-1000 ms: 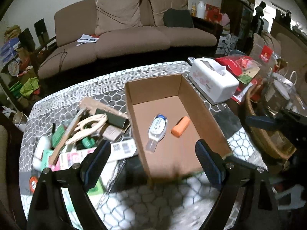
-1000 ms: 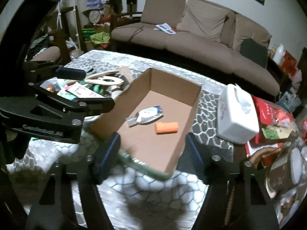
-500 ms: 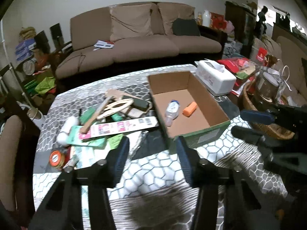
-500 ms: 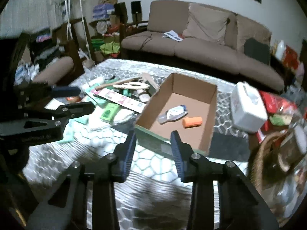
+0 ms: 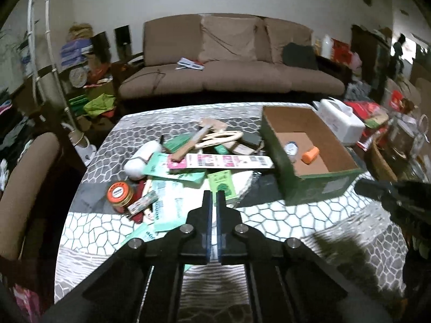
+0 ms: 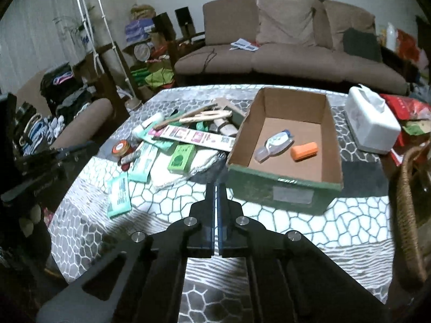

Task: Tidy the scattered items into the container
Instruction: 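Withdraw both grippers from the box back toward the scattered items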

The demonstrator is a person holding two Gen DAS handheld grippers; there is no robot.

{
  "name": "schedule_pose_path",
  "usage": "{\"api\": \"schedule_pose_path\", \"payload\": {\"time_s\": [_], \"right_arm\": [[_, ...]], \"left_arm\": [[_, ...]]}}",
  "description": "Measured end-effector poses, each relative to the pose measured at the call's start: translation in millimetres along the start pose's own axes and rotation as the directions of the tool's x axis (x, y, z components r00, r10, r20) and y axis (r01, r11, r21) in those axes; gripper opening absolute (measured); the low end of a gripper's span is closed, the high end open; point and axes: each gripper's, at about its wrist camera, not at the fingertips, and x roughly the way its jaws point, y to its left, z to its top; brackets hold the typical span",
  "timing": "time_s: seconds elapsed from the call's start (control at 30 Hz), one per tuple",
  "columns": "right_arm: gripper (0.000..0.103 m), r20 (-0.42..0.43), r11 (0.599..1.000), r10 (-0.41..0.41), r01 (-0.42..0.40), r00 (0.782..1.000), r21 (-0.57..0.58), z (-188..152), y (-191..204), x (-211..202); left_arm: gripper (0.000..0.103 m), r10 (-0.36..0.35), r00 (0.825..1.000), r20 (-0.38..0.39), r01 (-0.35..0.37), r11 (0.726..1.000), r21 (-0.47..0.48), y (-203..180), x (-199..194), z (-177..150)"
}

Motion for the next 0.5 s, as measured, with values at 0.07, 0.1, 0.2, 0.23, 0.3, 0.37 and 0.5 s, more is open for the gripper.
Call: {"api": "schedule_pose_path", "payload": {"time_s": [0.07,0.1,0.2,0.23,0.3,0.37,0.5], "right_arm": [[0.001,0.001,1.000,0.007,-0.007,1.000,-0.006,-6,3,2],[0.001,-0.006,1.000,0.013,-0.013,1.000,-0.013,-10,5,3],[0.001,-0.026,0.999,0.016,-0.018,1.000,-0.046,-20,11,10],[0.002,-0.031,0.998,0.023,-0.024,0.999,-0.053,-23,12,12],[0.005,-0.039,0.997,0.048,-0.050,0.998,-0.055,-26,15,15],[0.011,-0.041,0.995,0.084,-0.086,0.996,-0.049,-26,17,17],[0.023,-0.018,0.991,0.119,-0.120,0.993,-0.053,-26,29,17]], "left_arm": [[0.000,0.000,1.000,-0.004,0.000,1.000,-0.008,7,2,-7],[0.000,-0.003,1.000,-0.011,0.003,1.000,-0.002,10,3,-12],[0.000,-0.007,0.999,-0.048,0.006,1.000,-0.019,28,6,-28],[0.000,-0.012,0.997,-0.070,0.009,0.999,-0.038,36,7,-33],[0.000,-0.001,0.997,-0.077,-0.003,0.999,-0.051,47,6,-38],[0.001,0.031,0.997,-0.074,-0.034,0.998,-0.047,55,5,-40],[0.001,-0.006,0.991,-0.136,-0.012,0.991,-0.134,80,15,-44]]}}
